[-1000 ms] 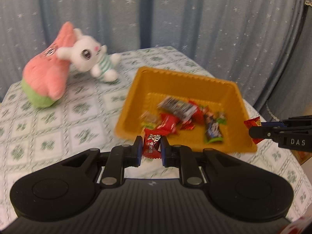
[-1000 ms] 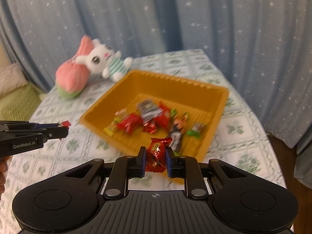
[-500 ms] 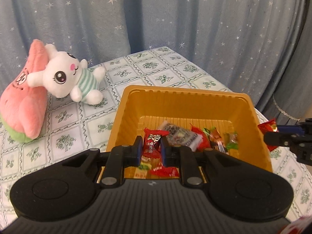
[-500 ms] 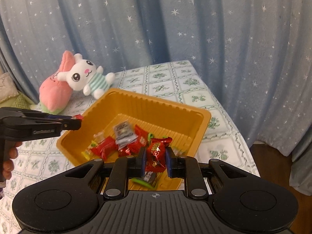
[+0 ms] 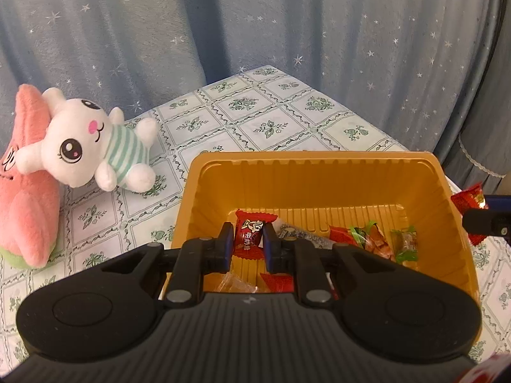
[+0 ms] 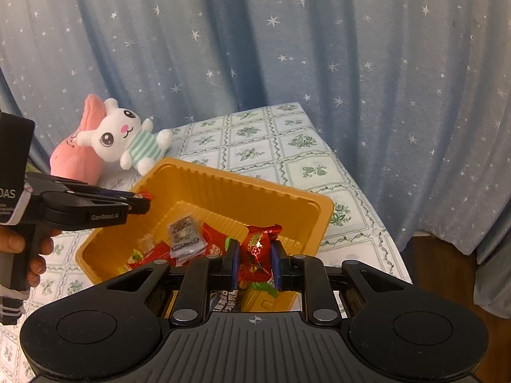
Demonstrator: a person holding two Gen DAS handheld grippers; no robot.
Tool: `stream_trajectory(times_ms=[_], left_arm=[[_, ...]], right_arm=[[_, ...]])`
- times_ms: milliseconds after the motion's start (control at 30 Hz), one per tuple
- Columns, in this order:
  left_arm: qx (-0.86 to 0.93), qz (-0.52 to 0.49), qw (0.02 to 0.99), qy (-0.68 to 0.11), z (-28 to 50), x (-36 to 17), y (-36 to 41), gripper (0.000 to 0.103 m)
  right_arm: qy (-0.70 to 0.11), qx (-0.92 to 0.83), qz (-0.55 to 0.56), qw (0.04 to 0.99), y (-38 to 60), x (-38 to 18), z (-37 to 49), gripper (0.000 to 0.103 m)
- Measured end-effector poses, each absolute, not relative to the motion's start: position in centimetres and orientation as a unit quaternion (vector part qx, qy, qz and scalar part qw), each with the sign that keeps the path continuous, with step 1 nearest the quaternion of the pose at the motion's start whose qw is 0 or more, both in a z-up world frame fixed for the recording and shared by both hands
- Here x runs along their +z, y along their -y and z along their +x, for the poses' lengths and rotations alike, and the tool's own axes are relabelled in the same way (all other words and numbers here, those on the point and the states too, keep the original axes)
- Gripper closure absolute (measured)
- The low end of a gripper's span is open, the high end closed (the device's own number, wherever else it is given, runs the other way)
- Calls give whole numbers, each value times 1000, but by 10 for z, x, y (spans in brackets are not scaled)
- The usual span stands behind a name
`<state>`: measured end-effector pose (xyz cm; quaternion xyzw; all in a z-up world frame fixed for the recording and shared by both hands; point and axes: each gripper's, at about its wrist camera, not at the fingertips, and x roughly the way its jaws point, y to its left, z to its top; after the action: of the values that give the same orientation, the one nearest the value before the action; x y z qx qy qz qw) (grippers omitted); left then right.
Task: Organize snacks
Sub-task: 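Open both tools to drop the red candies into the tray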
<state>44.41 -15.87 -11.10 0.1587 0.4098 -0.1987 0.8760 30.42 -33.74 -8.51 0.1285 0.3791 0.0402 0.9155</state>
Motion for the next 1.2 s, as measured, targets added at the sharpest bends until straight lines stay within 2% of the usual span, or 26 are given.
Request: stream_trajectory(times_ms=[567,1200], left_arm=[[-196,154,879,-408,455,-112,160,85],[-205,101,881,-413,409,-97,140,84]], right_arm=[[-380,40,130,915,341,-88,311,82],[-369,48,123,920,339,-100,329,82]])
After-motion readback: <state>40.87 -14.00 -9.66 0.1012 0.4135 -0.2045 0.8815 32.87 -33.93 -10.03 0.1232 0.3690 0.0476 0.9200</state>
